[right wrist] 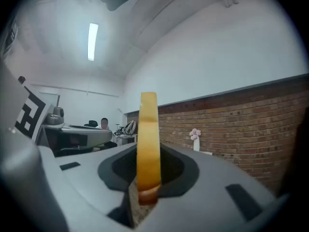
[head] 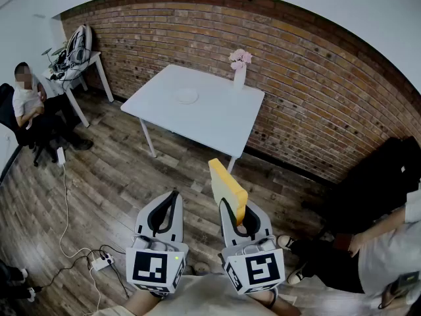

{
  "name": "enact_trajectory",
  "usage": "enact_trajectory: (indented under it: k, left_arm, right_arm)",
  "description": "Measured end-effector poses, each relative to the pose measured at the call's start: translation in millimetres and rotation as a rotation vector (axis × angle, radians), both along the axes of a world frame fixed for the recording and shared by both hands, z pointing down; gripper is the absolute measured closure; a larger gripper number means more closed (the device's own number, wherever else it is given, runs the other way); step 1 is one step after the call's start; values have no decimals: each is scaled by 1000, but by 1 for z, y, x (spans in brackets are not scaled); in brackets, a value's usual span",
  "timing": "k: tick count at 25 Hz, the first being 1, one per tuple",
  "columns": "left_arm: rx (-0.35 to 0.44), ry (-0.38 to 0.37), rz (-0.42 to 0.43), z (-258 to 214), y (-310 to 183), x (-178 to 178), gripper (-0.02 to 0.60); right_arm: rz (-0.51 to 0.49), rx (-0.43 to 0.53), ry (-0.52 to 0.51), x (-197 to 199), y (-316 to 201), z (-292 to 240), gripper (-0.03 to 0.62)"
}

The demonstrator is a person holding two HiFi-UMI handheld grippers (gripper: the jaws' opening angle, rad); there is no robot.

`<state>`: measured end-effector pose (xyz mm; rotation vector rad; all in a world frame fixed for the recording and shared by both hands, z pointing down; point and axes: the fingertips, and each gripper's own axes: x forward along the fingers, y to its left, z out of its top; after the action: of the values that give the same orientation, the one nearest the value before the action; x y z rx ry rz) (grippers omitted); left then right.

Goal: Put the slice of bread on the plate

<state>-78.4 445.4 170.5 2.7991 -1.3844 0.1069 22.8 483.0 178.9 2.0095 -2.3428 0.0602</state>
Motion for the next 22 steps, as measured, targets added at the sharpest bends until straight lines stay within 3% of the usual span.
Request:
enact_trajectory:
  k: [12, 22]
  left_arm:
    - [8, -1, 11, 1, 7, 2, 572]
    - [11, -7, -31, 0, -4, 4, 572]
  right_arm:
    - [-7, -7, -28, 2, 3, 4, 502]
    - [-30, -4, -34, 13, -6, 5, 502]
